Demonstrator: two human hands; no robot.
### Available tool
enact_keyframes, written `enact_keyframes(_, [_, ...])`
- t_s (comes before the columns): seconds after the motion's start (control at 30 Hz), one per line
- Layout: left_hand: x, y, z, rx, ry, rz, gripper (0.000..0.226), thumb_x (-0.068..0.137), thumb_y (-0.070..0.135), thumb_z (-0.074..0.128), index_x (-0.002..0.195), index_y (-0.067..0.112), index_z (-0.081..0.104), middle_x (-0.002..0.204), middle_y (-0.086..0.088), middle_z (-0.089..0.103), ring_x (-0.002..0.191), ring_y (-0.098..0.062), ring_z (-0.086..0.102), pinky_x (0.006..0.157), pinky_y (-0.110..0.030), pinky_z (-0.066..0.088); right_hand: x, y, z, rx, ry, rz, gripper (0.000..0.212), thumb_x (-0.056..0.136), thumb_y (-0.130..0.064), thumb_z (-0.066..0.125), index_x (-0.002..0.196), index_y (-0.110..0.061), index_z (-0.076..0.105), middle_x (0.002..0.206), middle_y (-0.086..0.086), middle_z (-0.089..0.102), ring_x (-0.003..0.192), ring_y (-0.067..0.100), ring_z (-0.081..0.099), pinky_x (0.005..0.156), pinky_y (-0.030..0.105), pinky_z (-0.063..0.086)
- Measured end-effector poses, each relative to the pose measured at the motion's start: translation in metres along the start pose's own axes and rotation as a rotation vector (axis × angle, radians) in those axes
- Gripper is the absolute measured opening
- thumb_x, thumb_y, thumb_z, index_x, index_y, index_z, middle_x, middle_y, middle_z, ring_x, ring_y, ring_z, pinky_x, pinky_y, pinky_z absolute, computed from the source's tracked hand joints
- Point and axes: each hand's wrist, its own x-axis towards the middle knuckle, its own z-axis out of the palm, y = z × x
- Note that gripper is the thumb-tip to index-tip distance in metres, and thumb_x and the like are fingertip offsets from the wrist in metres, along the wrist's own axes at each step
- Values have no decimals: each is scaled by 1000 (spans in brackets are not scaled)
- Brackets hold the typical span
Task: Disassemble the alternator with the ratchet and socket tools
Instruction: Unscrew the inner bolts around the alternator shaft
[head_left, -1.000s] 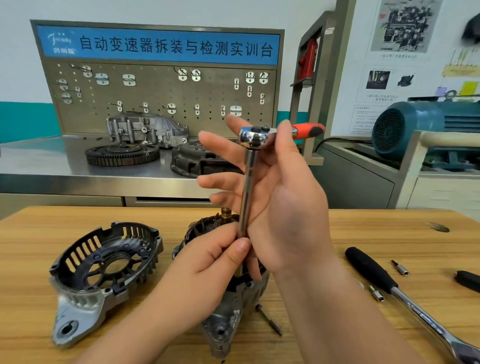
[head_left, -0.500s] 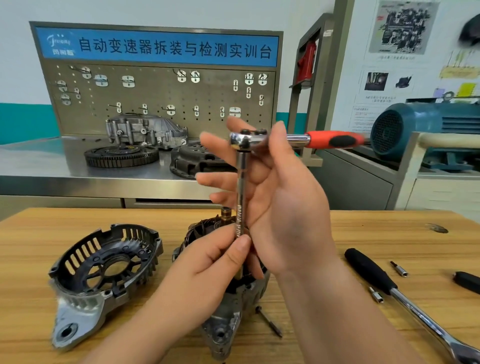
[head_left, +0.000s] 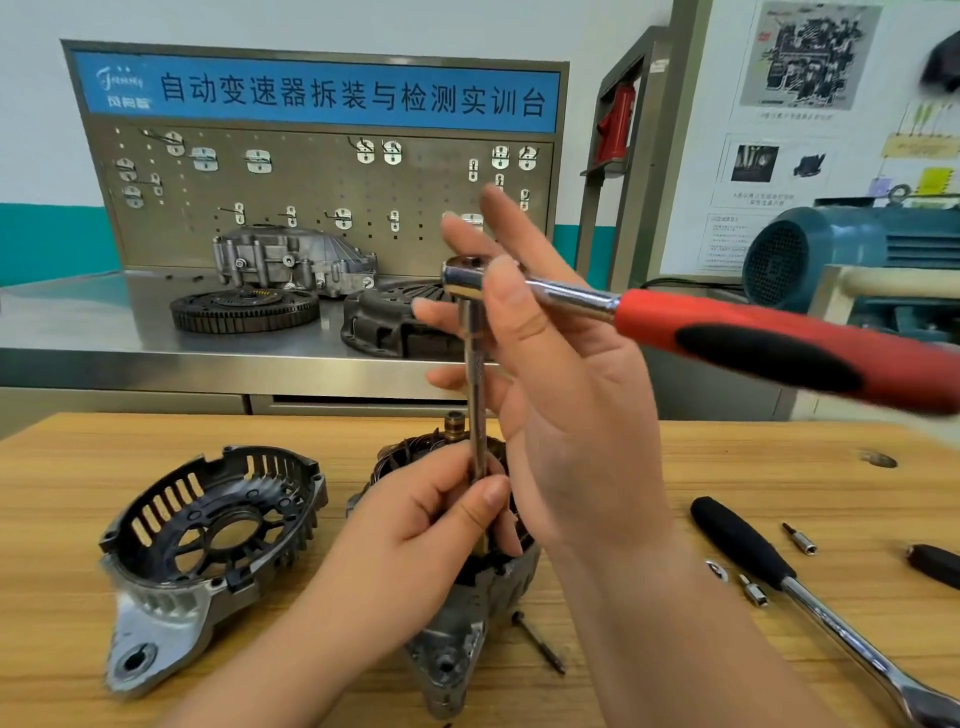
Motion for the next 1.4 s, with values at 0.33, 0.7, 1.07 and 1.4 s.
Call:
enact_keyframes(0.33, [-1,-1,-3,-18,-64,-9,36,81,55,40,89,30,65,82,5,72,76,-18,65,73,-32,51,2,3,0,191,-52,206,43,89,-51,44,115,-23,65,109,8,73,72,17,70,58,25,54])
enact_keyframes(0.7, [0,-2,-2,-12,-40,2,37,81,57,42,95,32,65,87,7,72,81,-21,65,75,-34,52,1,3,-1,83,-39,47,27,93,-33,48,116,-32,62,119,-1,69,80,17,70,63,26,54])
enact_keyframes(1.07, [0,0,-2,27,-56,19,32,83,51,40,86,29,63,79,6,70,75,-20,65,74,-40,49,2,6,-3,78,-51,102,31,93,-44,46,110,-28,67,102,5,74,75,15,68,56,25,52])
enact_keyframes(1.4, [0,0,-2,-8,-56,44,40,86,48,40,85,15,62,71,7,68,72,-16,62,73,-36,50,3,1,-4,21,-27,57,29,94,-34,45,114,-24,62,111,1,72,76,18,69,58,26,52])
